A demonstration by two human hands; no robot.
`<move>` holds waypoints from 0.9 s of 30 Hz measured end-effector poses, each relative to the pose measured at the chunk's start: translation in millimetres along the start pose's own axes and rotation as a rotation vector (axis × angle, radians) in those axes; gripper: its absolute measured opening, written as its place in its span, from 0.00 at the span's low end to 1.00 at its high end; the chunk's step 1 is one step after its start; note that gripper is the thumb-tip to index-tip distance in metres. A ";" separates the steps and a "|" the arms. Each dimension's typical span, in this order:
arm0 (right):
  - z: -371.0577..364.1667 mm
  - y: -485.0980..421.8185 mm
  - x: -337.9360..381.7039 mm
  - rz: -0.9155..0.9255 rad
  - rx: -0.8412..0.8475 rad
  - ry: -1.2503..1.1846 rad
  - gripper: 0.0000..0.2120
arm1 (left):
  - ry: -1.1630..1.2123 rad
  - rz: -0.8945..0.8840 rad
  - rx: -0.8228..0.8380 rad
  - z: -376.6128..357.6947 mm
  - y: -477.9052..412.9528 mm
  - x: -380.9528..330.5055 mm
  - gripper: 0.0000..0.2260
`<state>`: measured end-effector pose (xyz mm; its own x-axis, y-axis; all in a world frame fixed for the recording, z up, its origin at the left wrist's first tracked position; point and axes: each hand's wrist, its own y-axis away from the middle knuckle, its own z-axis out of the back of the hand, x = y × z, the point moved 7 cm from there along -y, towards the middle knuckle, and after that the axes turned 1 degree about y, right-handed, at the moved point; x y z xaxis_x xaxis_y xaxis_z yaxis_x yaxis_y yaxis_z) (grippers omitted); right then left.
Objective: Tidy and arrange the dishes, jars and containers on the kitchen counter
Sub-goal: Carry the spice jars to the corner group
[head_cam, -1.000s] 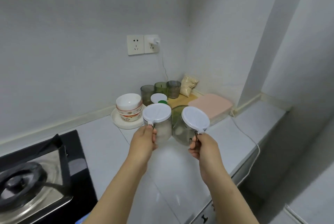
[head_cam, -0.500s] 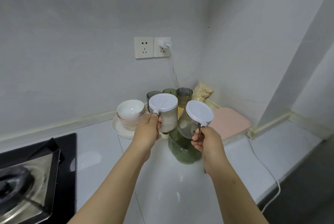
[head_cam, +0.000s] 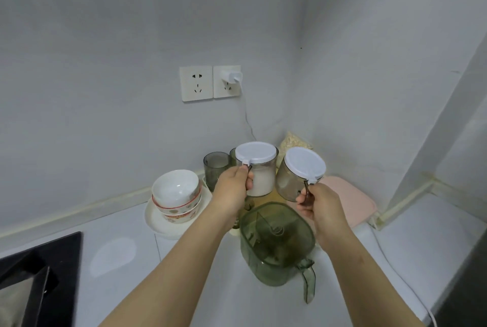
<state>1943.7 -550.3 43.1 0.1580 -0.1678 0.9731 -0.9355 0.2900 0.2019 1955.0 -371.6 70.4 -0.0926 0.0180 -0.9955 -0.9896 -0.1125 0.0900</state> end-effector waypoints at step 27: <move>0.3 -185.6 -21.2 -0.053 0.088 0.370 0.13 | 0.051 0.384 -0.051 -87.4 -126.5 78.7 0.11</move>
<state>2114.0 -600.8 -15.1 0.2954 0.1761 0.9390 -0.9440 0.2048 0.2585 2082.6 -442.7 -21.8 -0.4481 -0.0846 -0.8900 -0.8772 -0.1503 0.4559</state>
